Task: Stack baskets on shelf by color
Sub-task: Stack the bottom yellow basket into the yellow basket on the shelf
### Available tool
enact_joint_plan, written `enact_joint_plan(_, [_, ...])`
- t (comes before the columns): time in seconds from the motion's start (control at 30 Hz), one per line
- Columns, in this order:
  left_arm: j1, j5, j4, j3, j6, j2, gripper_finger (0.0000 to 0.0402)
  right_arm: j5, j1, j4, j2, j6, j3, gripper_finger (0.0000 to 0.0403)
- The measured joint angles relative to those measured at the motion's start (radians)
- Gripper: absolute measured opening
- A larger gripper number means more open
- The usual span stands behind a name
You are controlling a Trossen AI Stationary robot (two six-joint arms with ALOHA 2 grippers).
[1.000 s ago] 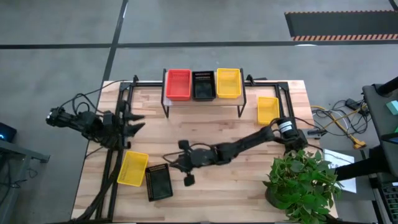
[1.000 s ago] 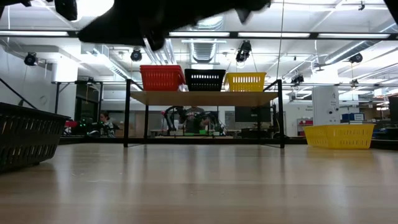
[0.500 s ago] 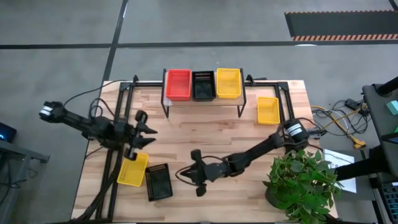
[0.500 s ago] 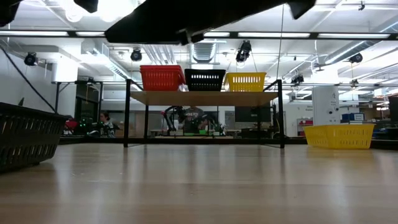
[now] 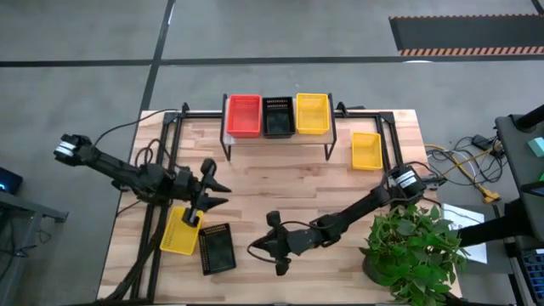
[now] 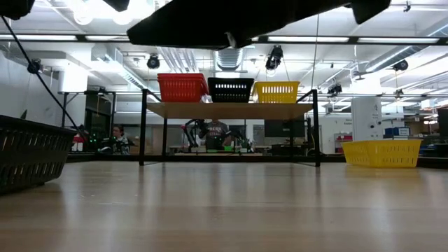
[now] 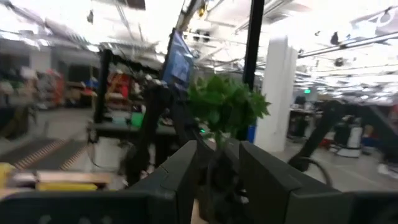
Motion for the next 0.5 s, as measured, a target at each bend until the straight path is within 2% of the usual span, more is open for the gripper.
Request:
enact_joint_plan(0.17, [-0.054, 0.001, -0.006, 0.019, -0.051, 0.075, 0.0105, 0.024, 0.04, -0.008, -0.048, 0.006, -0.042, 0.0008])
enact_joint_plan(0.33, [-0.115, -0.007, -0.013, 0.034, -0.149, 0.141, 0.0105, 0.152, 0.057, -0.009, -0.112, -0.13, -0.085, 0.0009])
enact_joint_plan(0.4, [-0.137, -0.011, -0.077, 0.049, -0.236, 0.156, 0.0105, 0.164, 0.047, -0.002, -0.135, -0.156, -0.092, 0.0009])
enact_joint_plan(0.5, [-0.173, -0.013, -0.3, 0.107, -0.426, 0.167, 0.0105, 0.161, 0.029, -0.007, -0.158, -0.164, -0.106, 0.0009])
